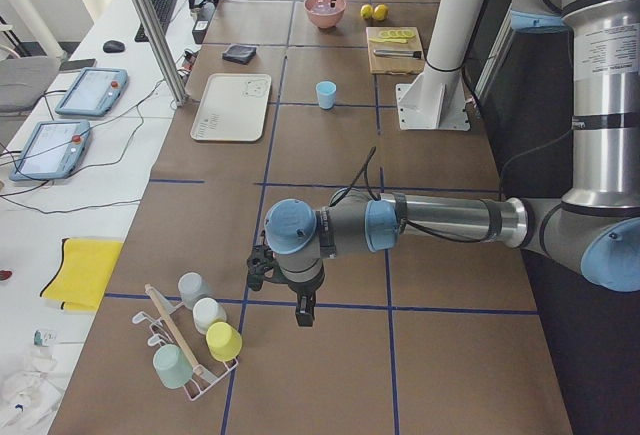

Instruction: Put ice and strawberries in cup

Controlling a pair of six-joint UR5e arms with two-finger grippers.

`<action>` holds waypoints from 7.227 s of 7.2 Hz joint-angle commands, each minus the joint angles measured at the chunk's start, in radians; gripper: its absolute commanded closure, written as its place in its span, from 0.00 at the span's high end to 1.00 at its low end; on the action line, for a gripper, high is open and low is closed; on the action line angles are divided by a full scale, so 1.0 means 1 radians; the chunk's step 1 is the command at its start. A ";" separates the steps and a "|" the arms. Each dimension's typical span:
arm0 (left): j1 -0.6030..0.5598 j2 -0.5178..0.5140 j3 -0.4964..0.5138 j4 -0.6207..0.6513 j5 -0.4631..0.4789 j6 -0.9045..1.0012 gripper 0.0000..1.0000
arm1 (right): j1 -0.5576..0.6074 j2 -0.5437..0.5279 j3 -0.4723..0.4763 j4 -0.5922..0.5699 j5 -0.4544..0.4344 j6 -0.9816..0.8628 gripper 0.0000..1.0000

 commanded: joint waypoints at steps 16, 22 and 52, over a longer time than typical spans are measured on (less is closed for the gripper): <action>0.002 0.003 0.014 0.011 -0.002 0.000 1.00 | -0.543 1.128 -0.165 -0.737 -0.412 0.466 0.00; 0.002 0.018 0.012 0.011 -0.003 0.002 1.00 | -0.579 1.105 -0.187 -0.737 -0.432 0.467 0.26; 0.002 0.025 0.011 0.009 -0.003 0.002 1.00 | 0.101 0.129 -0.082 -0.171 0.019 -0.704 0.83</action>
